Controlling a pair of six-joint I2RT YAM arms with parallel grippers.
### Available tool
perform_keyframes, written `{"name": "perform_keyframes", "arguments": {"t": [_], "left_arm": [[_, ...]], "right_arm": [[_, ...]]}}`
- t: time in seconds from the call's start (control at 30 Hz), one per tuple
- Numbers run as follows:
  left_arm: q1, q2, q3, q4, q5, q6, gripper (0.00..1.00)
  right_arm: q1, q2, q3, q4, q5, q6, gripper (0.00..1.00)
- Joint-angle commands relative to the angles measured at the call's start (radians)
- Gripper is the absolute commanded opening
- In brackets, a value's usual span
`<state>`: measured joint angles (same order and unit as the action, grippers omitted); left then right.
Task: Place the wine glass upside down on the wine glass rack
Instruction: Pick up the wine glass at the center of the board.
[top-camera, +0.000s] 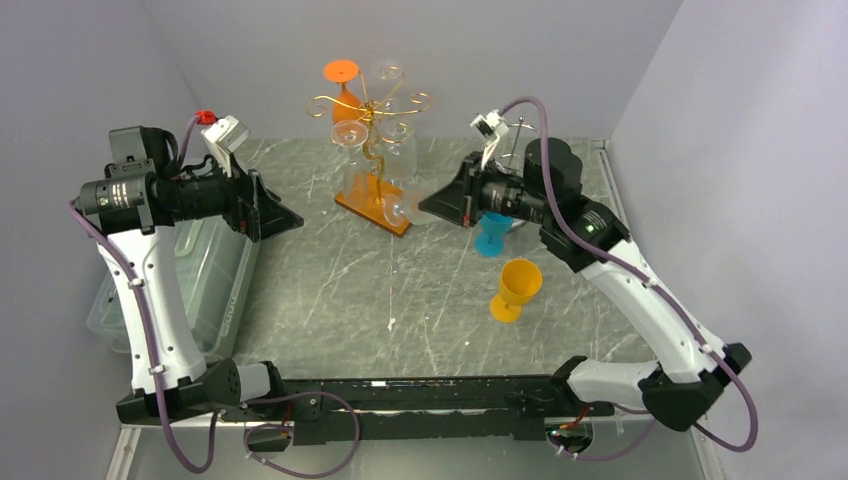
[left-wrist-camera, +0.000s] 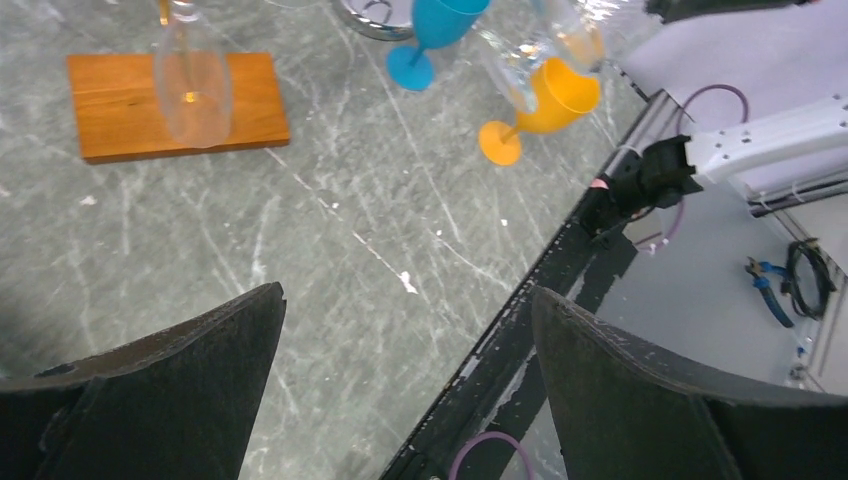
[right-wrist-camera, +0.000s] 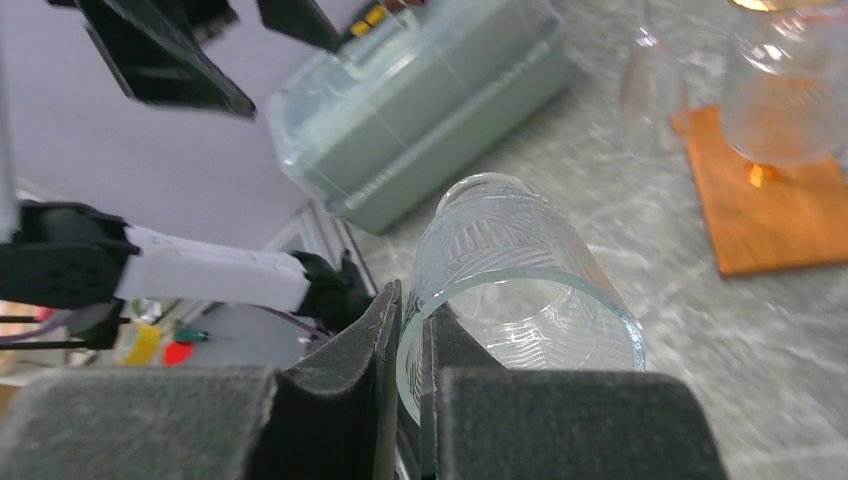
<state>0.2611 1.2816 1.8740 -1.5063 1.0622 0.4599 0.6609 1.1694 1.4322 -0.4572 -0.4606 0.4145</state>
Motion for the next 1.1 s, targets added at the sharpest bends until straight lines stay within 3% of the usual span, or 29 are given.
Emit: {"name": "perform_keyframes", "arguments": {"t": [0.0, 0.3, 0.7, 0.87, 1.07], "left_arm": [[-0.066, -0.037, -0.034, -0.005, 0.076, 0.024, 0.99], [-0.349, -0.053, -0.101, 0.17, -0.119, -0.095, 1.0], [-0.364, -0.031, -0.101, 0.291, -0.154, -0.12, 0.98], [-0.414, 0.043, -0.033, 0.306, -0.168, -0.149, 0.96], [-0.43, 0.076, 0.008, 0.357, -0.219, -0.176, 0.83]], "right_arm": [[0.011, 0.069, 0.101, 0.299, -0.144, 0.144, 0.0], [0.04, 0.202, 0.231, 0.425, -0.188, 0.208, 0.0], [0.042, 0.238, 0.186, 0.538, -0.215, 0.266, 0.0], [0.048, 0.247, 0.162, 0.591, -0.206, 0.288, 0.0], [0.065, 0.26, 0.129, 0.623, -0.193, 0.295, 0.0]]}}
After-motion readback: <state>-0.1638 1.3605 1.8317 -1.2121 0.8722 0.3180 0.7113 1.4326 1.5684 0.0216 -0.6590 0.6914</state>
